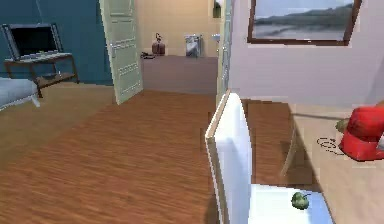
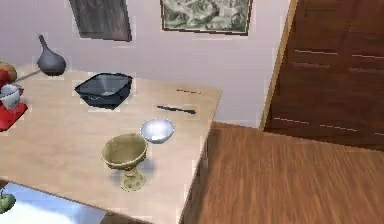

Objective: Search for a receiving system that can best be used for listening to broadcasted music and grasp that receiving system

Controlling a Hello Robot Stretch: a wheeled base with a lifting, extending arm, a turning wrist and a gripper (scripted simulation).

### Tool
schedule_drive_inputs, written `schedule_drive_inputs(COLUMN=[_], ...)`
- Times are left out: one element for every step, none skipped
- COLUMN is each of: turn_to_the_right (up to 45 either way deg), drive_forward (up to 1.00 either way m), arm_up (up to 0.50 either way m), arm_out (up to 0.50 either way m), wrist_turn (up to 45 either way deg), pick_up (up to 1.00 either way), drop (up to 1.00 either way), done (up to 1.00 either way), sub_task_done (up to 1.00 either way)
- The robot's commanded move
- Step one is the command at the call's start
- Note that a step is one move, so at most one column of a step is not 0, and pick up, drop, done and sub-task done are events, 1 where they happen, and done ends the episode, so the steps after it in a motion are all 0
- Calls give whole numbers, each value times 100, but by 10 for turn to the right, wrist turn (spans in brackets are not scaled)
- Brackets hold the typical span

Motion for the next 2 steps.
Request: schedule_drive_inputs(turn_to_the_right=[-450, -390], drive_forward=[0, 0], arm_up=[0, 0], arm_out=[0, 0], wrist_turn=[0, 0], pick_up=[0, 0], drop=[0, 0], done=[0, 0], sub_task_done=[0, 0])
